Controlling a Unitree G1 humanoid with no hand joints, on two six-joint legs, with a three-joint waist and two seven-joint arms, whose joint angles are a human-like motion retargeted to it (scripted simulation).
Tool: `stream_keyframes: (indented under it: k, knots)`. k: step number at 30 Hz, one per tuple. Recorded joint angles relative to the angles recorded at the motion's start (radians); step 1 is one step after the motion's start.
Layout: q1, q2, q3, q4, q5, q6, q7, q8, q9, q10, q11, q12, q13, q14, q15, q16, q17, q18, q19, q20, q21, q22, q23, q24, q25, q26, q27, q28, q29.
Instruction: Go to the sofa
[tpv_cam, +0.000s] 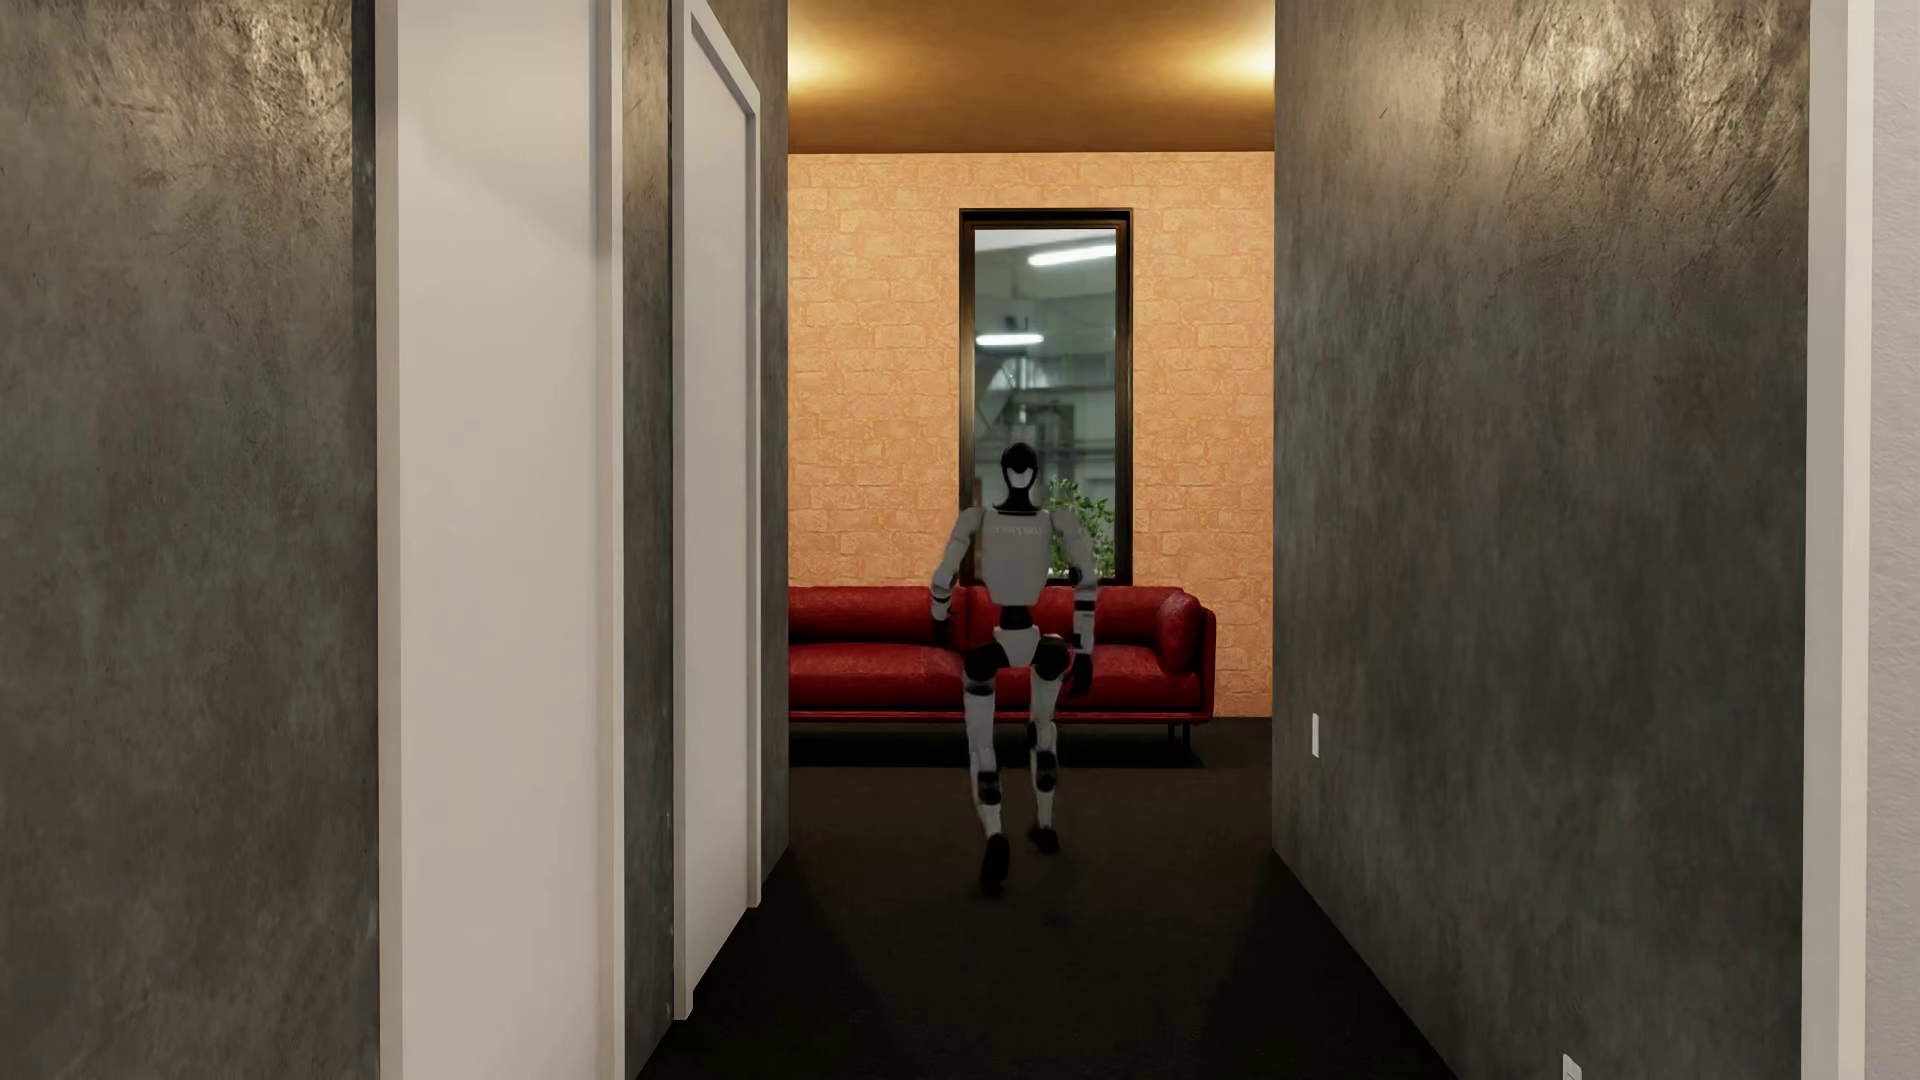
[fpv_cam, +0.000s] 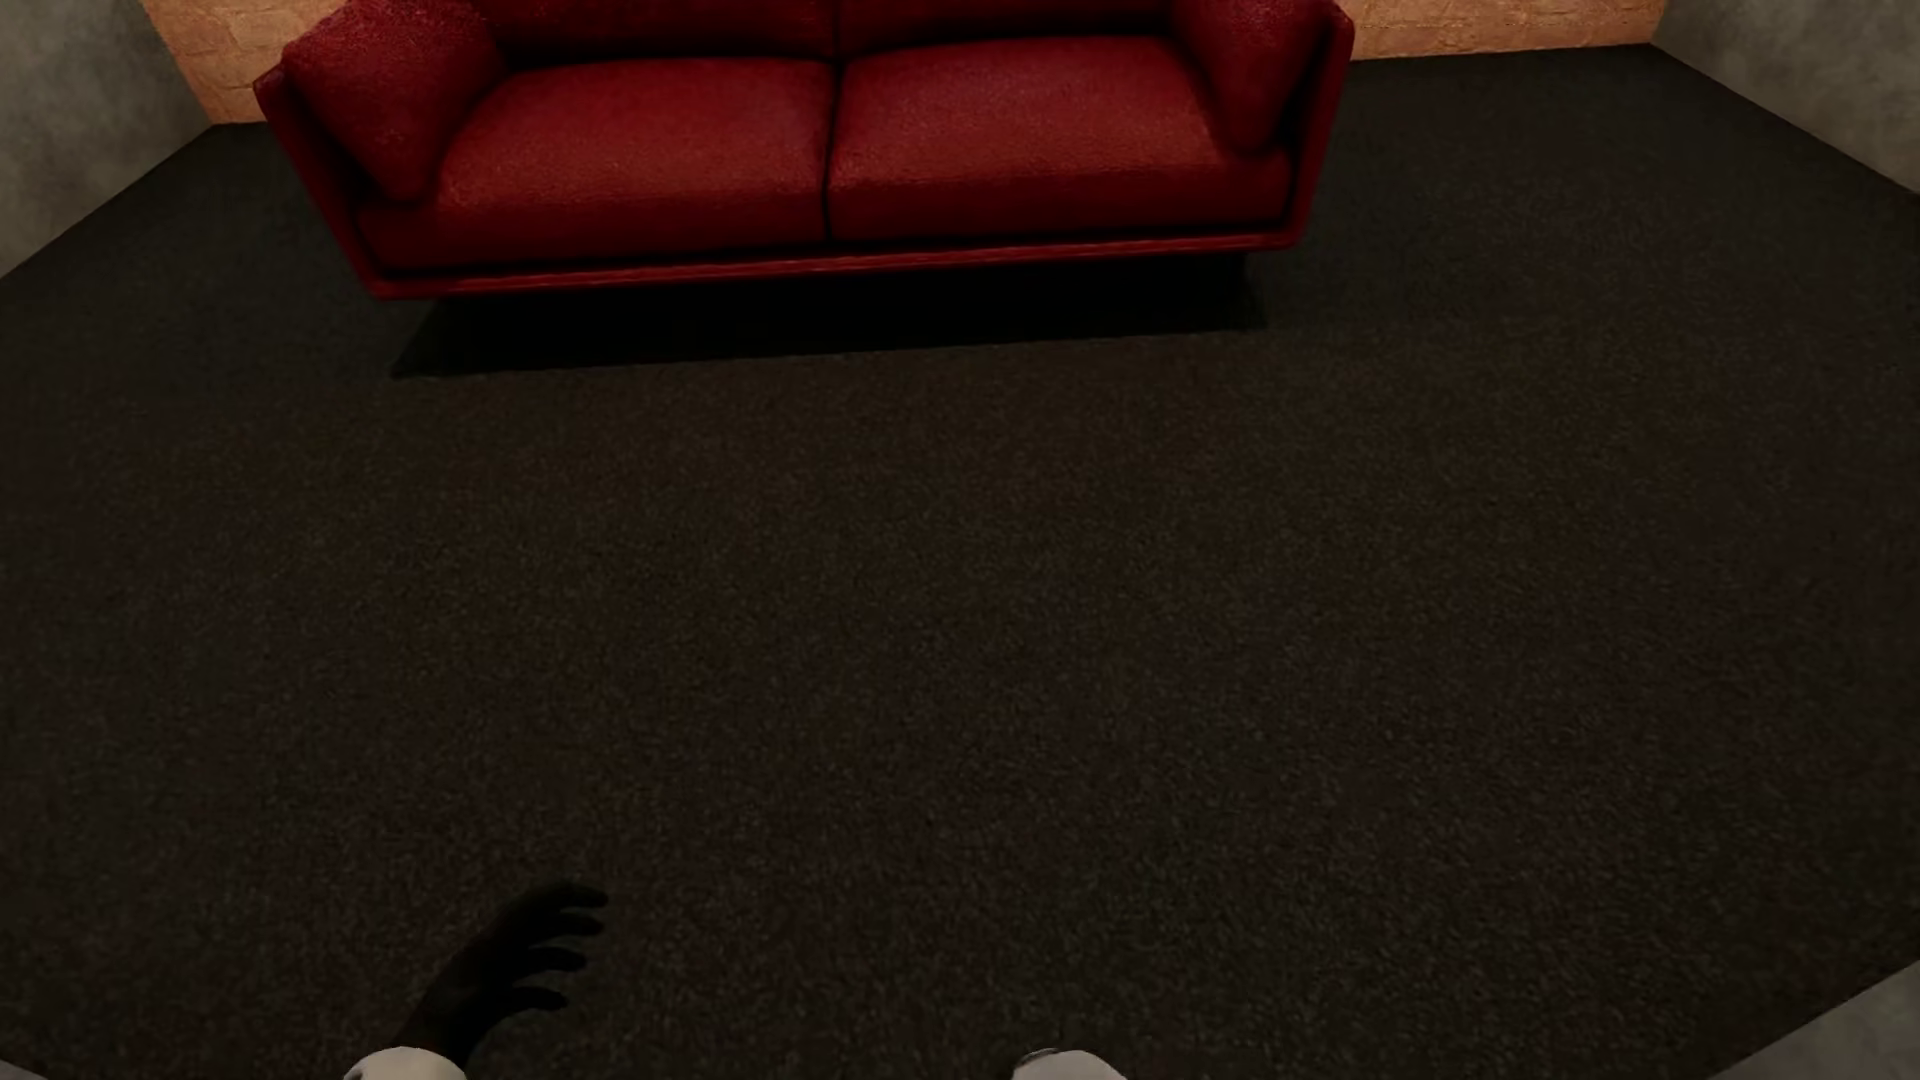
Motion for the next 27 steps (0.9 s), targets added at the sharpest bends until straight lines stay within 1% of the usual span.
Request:
stream_keyframes:
  k: [1,2,3,4,5,6,7,8,9,10,11,12,13,14,15,16,17,18,19,20,21,22,23,24,25,26,27]
  knots:
    - [-0.032,-0.013,0.001,0.038,0.041,0.021,0.0,0.0,-0.015,0.123,0.05,0.023,0.01,0.142,0.191,-0.008,0.006,0.0,0.0,-0.001,-0.019,0.039,0.014,0.0,0.0,0.0,0.0,0.0,0.0]
    - [-0.089,-0.005,0.028,0.071,0.087,0.046,0.0,0.0,-0.014,0.294,0.127,0.041,0.001,0.28,0.277,-0.024,0.009,0.0,0.0,-0.031,-0.015,0.109,0.031,0.0,0.0,0.0,0.0,0.0,0.0]
    - [-0.164,0.051,0.051,0.089,0.129,0.058,0.0,0.0,0.005,0.474,0.168,0.052,-0.028,0.326,0.278,-0.038,0.012,0.0,0.0,-0.075,-0.026,0.202,0.037,0.0,0.0,0.0,0.0,0.0,0.0]
    - [-0.277,0.121,0.086,0.101,0.169,0.066,0.0,0.0,0.026,0.649,0.162,0.044,-0.081,0.243,0.246,-0.044,0.017,0.0,0.0,-0.14,-0.045,0.303,0.028,0.0,0.0,0.0,0.0,0.0,0.0]
    - [-0.374,0.225,0.137,0.089,0.187,0.059,0.0,0.0,0.039,0.747,0.121,0.043,-0.133,0.091,0.183,-0.05,0.017,0.0,0.0,-0.212,-0.059,0.401,-0.009,0.0,0.0,0.0,0.0,0.0,0.0]
    - [-0.458,0.333,0.201,0.059,0.182,0.038,0.0,0.0,0.039,0.763,0.071,0.066,-0.176,-0.035,0.112,-0.052,0.013,0.0,0.0,-0.265,-0.092,0.477,-0.07,0.0,0.0,0.0,0.0,0.0,0.0]
    - [-0.529,0.429,0.277,0.024,0.155,0.008,0.0,0.0,0.038,0.704,0.028,0.105,-0.229,-0.091,0.04,-0.048,0.013,0.0,0.0,-0.292,-0.121,0.526,-0.124,0.0,0.0,0.0,0.0,0.0,0.0]
    - [-0.594,0.507,0.35,0.008,0.128,-0.012,0.0,0.0,0.035,0.579,-0.012,0.142,-0.28,-0.095,-0.03,-0.041,0.006,0.0,0.0,-0.316,-0.16,0.565,-0.197,0.0,0.0,0.0,0.0,0.0,0.0]
    - [-0.631,0.577,0.417,0.006,0.105,-0.027,0.0,0.0,0.032,0.399,-0.045,0.181,-0.334,-0.072,-0.089,-0.032,-0.002,0.0,0.0,-0.332,-0.193,0.595,-0.264,0.0,0.0,0.0,0.0,0.0,0.0]
    - [-0.661,0.628,0.476,0.02,0.091,-0.038,0.0,0.0,0.023,0.202,-0.071,0.218,-0.388,-0.046,-0.139,-0.026,-0.002,0.0,0.0,-0.329,-0.25,0.614,-0.321,0.0,0.0,0.0,0.0,0.0,0.0]
    - [-0.694,0.66,0.509,0.027,0.079,-0.044,0.0,0.0,0.007,0.001,-0.086,0.245,-0.439,0.004,-0.187,-0.024,-0.004,0.0,0.0,-0.324,-0.31,0.629,-0.377,0.0,0.0,0.0,0.0,0.0,0.0]
    - [-0.723,0.687,0.523,0.036,0.071,-0.043,0.0,0.0,-0.009,-0.224,-0.089,0.27,-0.486,0.171,-0.237,-0.023,-0.011,0.0,0.0,-0.33,-0.35,0.641,-0.425,0.0,0.0,0.0,0.0,0.0,0.0]
    - [-0.762,0.716,0.528,0.041,0.052,-0.046,0.0,0.0,-0.022,-0.442,-0.078,0.295,-0.519,0.338,-0.273,-0.022,-0.018,0.0,0.0,-0.336,-0.387,0.644,-0.464,0.0,0.0,0.0,0.0,0.0,0.0]
    - [-0.8,0.753,0.534,0.041,0.038,-0.046,0.0,0.0,-0.025,-0.338,-0.056,0.312,-0.531,0.229,-0.285,-0.023,-0.024,0.0,0.0,-0.341,-0.421,0.648,-0.512,0.0,0.0,0.0,0.0,0.0,0.0]
    - [-0.834,0.787,0.545,0.041,0.028,-0.045,0.0,0.0,-0.028,-0.077,-0.015,0.322,-0.517,0.075,-0.268,-0.024,-0.019,0.0,0.0,-0.351,-0.46,0.657,-0.548,0.0,0.0,0.0,0.0,0.0,0.0]
    - [-0.843,0.809,0.562,0.038,0.011,-0.05,0.0,0.0,-0.041,0.024,0.057,0.327,-0.485,0.107,-0.211,-0.025,-0.005,0.0,0.0,-0.357,-0.484,0.67,-0.554,0.0,0.0,0.0,0.0,0.0,0.0]
    - [-0.828,0.814,0.572,0.015,-0.022,-0.074,0.0,0.0,-0.043,0.12,0.167,0.33,-0.454,0.132,-0.091,-0.027,0.019,0.0,0.0,-0.323,-0.48,0.682,-0.51,0.0,0.0,0.0,0.0,0.0,0.0]
    - [-0.778,0.788,0.566,-0.028,-0.05,-0.095,0.0,0.0,-0.038,0.172,0.323,0.32,-0.413,0.098,0.066,-0.024,0.045,0.0,0.0,-0.301,-0.453,0.681,-0.444,0.0,0.0,0.0,0.0,0.0,0.0]
    - [-0.716,0.702,0.571,-0.065,-0.058,-0.097,0.0,0.0,-0.033,0.165,0.528,0.3,-0.387,0.055,0.179,-0.028,0.056,0.0,0.0,-0.258,-0.386,0.655,-0.369,0.0,0.0,0.0,0.0,0.0,0.0]
    - [-0.646,0.59,0.573,-0.099,-0.057,-0.099,0.0,0.0,-0.027,0.139,0.741,0.275,-0.392,0.05,0.216,-0.04,0.064,0.0,0.0,-0.221,-0.318,0.617,-0.237,0.0,0.0,0.0,0.0,0.0,0.0]
    - [-0.564,0.504,0.55,-0.12,-0.043,-0.092,0.0,0.0,-0.014,0.099,0.878,0.242,-0.405,0.04,0.202,-0.049,0.069,0.0,0.0,-0.193,-0.268,0.562,-0.062,0.0,0.0,0.0,0.0,0.0,0.0]
    - [-0.484,0.43,0.504,-0.126,-0.033,-0.076,0.0,0.0,-0.003,0.059,0.916,0.207,-0.375,0.017,0.191,-0.06,0.069,0.0,0.0,-0.175,-0.234,0.501,-0.006,0.0,0.0,0.0,0.0,0.0,0.0]
    - [-0.407,0.369,0.444,-0.118,-0.038,-0.059,0.0,0.0,0.01,0.021,0.862,0.173,-0.33,0.013,0.202,-0.067,0.072,0.0,0.0,-0.156,-0.219,0.431,0.034,0.0,0.0,0.0,0.0,0.0,0.0]
    - [-0.355,0.306,0.388,-0.101,-0.067,-0.044,0.0,0.0,0.008,-0.013,0.708,0.147,-0.268,0.026,0.245,-0.072,0.079,0.0,0.0,-0.138,-0.281,0.35,0.039,0.0,0.0,0.0,0.0,0.0,0.0]
    - [-0.296,0.269,0.325,-0.105,-0.056,-0.046,0.0,0.0,0.008,-0.064,0.474,0.125,-0.225,0.063,0.328,-0.066,0.075,0.0,0.0,-0.121,-0.26,0.271,0.055,0.0,0.0,0.0,0.0,0.0,0.0]
    - [-0.24,0.279,0.319,-0.094,-0.053,-0.043,0.0,0.0,-0.009,-0.112,0.207,0.1,-0.217,0.114,0.321,-0.051,0.058,0.0,0.0,-0.112,-0.087,0.212,0.103,0.0,0.0,0.0,0.0,0.0,0.0]
    - [-0.208,0.326,0.289,-0.078,-0.042,-0.042,0.0,0.0,-0.029,-0.132,-0.093,0.084,-0.174,0.157,0.264,-0.024,0.052,0.0,0.0,-0.128,-0.058,0.177,0.085,0.0,0.0,0.0,0.0,0.0,0.0]
